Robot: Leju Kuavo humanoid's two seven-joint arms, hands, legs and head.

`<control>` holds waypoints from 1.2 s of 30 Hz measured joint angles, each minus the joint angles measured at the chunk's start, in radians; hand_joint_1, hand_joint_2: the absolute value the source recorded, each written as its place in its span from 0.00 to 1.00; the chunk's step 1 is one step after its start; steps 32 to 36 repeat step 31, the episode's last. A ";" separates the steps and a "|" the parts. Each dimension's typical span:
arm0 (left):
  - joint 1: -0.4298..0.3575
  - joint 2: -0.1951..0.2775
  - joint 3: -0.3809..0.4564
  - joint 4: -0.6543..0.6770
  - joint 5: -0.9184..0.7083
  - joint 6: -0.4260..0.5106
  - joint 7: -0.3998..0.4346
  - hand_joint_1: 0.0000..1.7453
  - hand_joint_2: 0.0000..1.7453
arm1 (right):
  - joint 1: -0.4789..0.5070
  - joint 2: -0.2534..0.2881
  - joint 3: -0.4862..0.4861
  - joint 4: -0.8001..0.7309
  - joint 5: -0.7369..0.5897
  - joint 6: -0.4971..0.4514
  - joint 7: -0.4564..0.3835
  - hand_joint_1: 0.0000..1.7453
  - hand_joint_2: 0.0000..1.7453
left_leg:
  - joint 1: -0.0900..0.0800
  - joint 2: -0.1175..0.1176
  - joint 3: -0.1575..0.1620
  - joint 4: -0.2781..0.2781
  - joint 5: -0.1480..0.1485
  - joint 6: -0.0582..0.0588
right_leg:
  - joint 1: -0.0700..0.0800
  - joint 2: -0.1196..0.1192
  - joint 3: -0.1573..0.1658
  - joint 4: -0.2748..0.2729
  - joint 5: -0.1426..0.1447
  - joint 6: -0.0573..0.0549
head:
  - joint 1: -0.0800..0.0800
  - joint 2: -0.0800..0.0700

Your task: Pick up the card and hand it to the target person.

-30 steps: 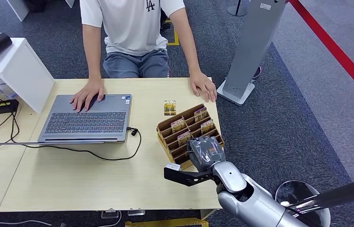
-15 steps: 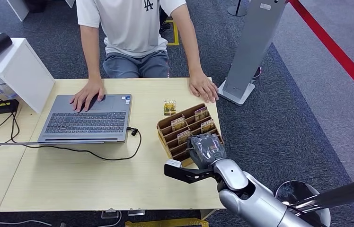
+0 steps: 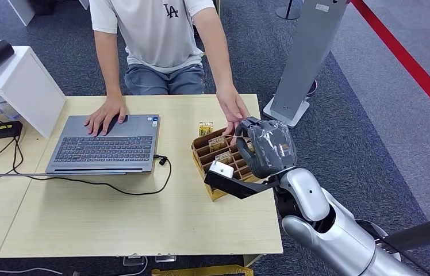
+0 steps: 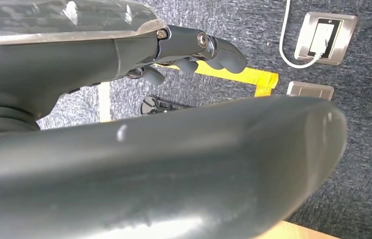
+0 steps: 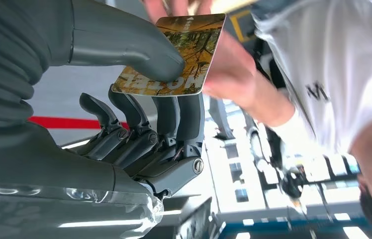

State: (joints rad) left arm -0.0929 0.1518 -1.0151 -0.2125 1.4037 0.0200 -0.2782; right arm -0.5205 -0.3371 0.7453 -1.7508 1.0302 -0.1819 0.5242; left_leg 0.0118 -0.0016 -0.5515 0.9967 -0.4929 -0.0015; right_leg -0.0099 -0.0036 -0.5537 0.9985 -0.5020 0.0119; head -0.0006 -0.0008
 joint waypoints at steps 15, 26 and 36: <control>-0.001 0.000 0.000 0.000 -0.014 -0.046 -0.009 0.00 0.00 | 0.038 0.022 -0.006 -0.006 0.119 -0.161 -0.138 0.00 1.00 | 0.000 0.000 -0.001 0.000 0.000 0.000 | 0.000 0.000 0.000 0.000 0.000 0.000 | 0.000 0.000; -0.001 -0.003 0.000 0.000 -0.003 -0.018 -0.014 0.00 0.00 | 0.103 0.065 -0.008 0.127 -0.380 -0.361 -0.415 0.00 1.00 | 0.000 0.000 -0.001 0.000 0.000 0.000 | 0.000 0.000 0.000 0.000 0.000 0.000 | 0.001 0.000; -0.001 -0.003 0.000 0.000 0.002 -0.011 -0.008 0.00 0.00 | 0.129 0.088 -0.020 0.191 -0.835 -0.247 -0.535 0.00 1.00 | 0.000 0.000 -0.001 0.000 0.000 0.000 | 0.000 0.000 0.000 0.000 0.000 0.000 | 0.000 0.000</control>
